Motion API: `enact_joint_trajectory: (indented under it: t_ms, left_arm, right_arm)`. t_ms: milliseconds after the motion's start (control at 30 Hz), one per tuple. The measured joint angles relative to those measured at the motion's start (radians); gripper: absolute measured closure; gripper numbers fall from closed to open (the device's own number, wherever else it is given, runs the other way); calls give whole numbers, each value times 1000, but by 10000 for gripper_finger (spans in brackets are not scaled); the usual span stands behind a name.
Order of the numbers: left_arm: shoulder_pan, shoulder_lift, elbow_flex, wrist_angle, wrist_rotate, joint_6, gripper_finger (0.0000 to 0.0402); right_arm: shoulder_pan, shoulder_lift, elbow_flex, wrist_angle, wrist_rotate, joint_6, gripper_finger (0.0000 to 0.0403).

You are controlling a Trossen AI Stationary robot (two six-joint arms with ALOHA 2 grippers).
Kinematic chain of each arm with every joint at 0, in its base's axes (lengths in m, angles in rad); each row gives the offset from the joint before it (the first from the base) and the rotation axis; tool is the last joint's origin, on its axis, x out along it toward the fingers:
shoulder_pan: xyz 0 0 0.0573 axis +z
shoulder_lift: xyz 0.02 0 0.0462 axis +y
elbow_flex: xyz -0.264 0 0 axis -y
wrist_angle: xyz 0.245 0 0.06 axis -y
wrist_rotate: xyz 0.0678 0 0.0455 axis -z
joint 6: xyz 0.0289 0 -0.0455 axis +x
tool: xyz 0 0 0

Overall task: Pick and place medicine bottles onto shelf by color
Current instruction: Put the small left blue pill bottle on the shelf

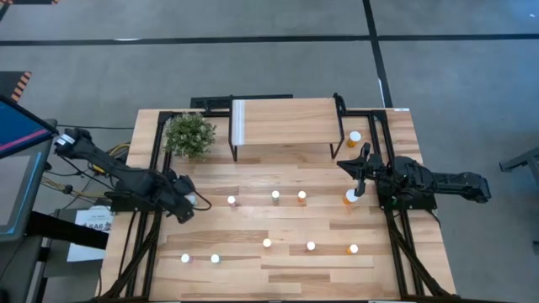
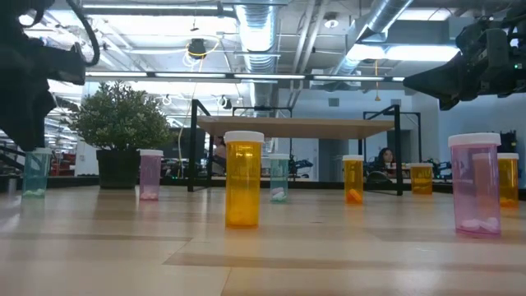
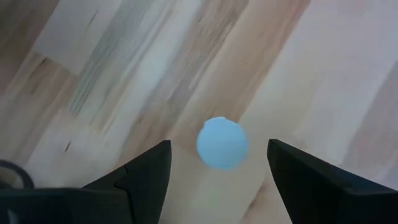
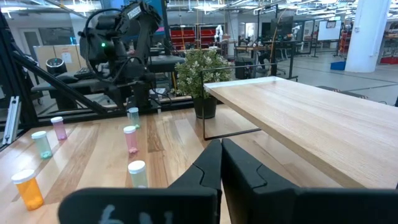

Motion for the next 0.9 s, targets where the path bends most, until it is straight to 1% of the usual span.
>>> enact_joint_trajectory:
  t_ms: [233,500,567,667,900]
  left_arm:
    - [0,65,0,12,4,-6,148]
    - [0,69,0,19,4,-7,148]
    - [0,69,0,19,4,-7,153]
    - [0,69,0,19,4,-8,175]
    - [0,69,0,19,5,-18,248]
  right_arm:
    - [0,0,0,0,0,0,370]
    - [0,0,0,0,0,0,370]
    - [0,0,0,0,0,0,370]
    - [0,0,0,0,0,0,370]
    - [0,0,0,0,0,0,370]
